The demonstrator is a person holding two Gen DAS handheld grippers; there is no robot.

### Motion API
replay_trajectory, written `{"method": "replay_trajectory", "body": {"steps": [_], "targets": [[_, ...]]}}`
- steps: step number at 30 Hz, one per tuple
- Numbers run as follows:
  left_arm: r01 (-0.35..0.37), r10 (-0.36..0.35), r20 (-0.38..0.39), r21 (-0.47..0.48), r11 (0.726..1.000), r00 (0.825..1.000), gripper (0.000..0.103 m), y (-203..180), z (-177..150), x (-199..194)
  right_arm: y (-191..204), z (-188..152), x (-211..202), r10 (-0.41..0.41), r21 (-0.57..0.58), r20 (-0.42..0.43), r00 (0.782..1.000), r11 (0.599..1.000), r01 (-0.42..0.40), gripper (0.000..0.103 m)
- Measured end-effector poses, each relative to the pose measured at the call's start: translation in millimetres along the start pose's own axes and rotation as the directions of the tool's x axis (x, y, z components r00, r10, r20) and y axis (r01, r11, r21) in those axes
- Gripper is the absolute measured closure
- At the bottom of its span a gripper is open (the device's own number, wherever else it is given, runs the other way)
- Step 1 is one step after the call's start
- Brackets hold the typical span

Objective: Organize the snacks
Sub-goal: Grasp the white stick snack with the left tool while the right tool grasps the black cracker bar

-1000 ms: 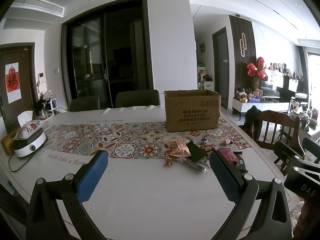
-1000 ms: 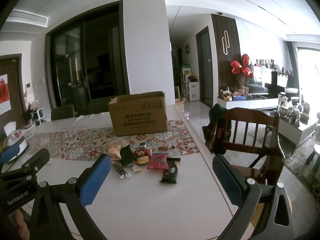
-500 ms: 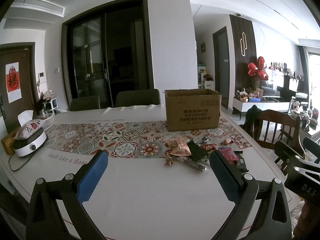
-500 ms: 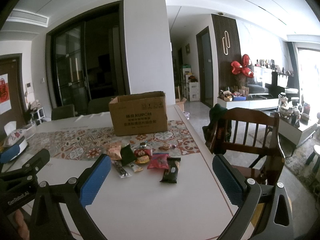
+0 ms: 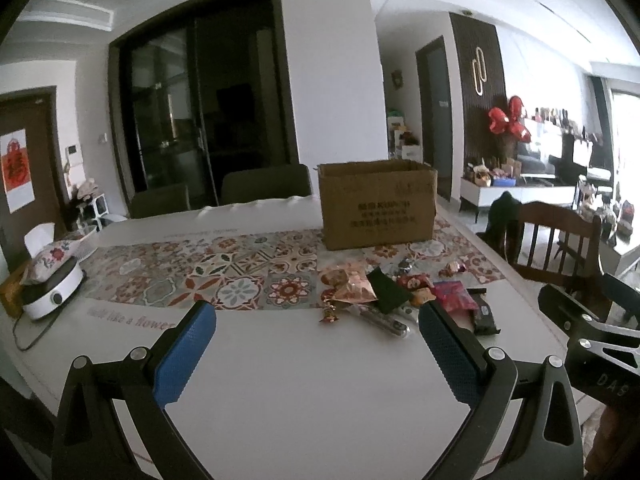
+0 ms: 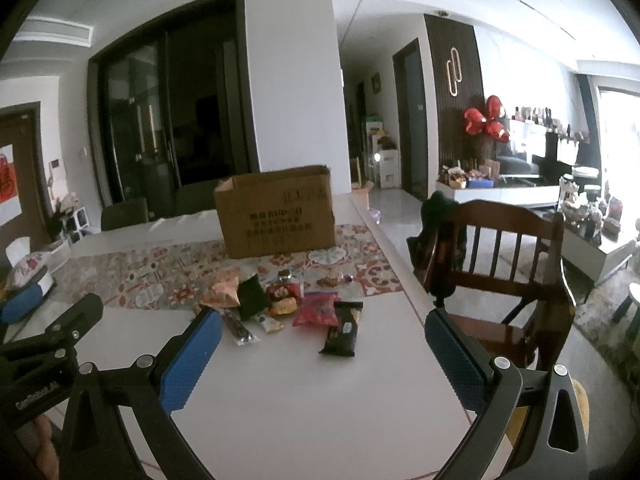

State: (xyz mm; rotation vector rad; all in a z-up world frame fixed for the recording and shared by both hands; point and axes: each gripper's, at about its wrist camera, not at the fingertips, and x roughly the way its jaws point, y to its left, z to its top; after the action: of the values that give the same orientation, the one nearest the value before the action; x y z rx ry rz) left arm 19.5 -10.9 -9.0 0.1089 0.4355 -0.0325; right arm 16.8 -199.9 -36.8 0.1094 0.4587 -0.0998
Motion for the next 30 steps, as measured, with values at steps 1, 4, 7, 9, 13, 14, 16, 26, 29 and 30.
{"method": "replay_trajectory", "body": {"steps": [1,4,7,9,13,14,16,26,29,30], "targets": [[0.006,-0.006,-0.006,0.007,1.0,1.0,0.0,-2.5,1.1,4.8,-1.4,0.6,4.2,0.003,0.002,-0.008,1.0,1.0,-0.003,0.001],[0.031,-0.031,-0.028,0.021,0.999,0.999,0.0,-10.3,4.2,21.8,-7.3,4.2,18.8,-0.003,0.013,-0.027,1.0,1.0,0.003,0.001],[0.054,-0.053,-0.062,0.015,0.998,0.997,0.008,-15.7,7.5,41.4,-12.8,6.7,34.0,-0.017,0.024,-0.045,0.999,1.0,0.018,0.001],[0.065,-0.065,-0.083,0.004,0.998,0.994,0.012,-19.2,9.5,52.6,-15.8,8.0,46.7,-0.027,0.029,-0.061,0.998,0.999,0.029,0.001],[0.088,-0.09,-0.128,-0.026,0.996,0.988,0.019,-26.8,11.8,80.3,-17.5,8.1,71.1,-0.032,0.027,-0.095,0.995,0.999,0.035,0.001],[0.09,-0.094,-0.142,-0.032,0.995,0.985,0.019,-29.0,11.4,88.1,-17.8,8.1,77.8,-0.033,0.023,-0.106,0.994,0.999,0.035,0.001],[0.094,-0.099,-0.17,-0.04,0.995,0.981,0.023,-32.6,9.7,100.8,-17.5,7.1,89.0,-0.032,0.018,-0.127,0.991,0.999,0.035,0.004],[0.085,-0.11,-0.309,-0.091,0.992,0.945,0.037,-47.4,-6.9,159.4,-22.2,-15.6,144.0,-0.018,0.032,-0.277,0.961,0.999,0.028,0.019],[0.093,-0.127,-0.337,-0.115,0.989,0.933,0.043,-49.3,-10.9,173.1,-24.0,-20.7,156.3,-0.017,0.036,-0.305,0.952,0.999,0.029,0.024],[0.092,-0.133,-0.353,-0.129,0.987,0.926,0.045,-49.5,-13.1,178.8,-24.4,-21.5,160.0,-0.017,0.038,-0.312,0.95,0.999,0.03,0.026]]}}
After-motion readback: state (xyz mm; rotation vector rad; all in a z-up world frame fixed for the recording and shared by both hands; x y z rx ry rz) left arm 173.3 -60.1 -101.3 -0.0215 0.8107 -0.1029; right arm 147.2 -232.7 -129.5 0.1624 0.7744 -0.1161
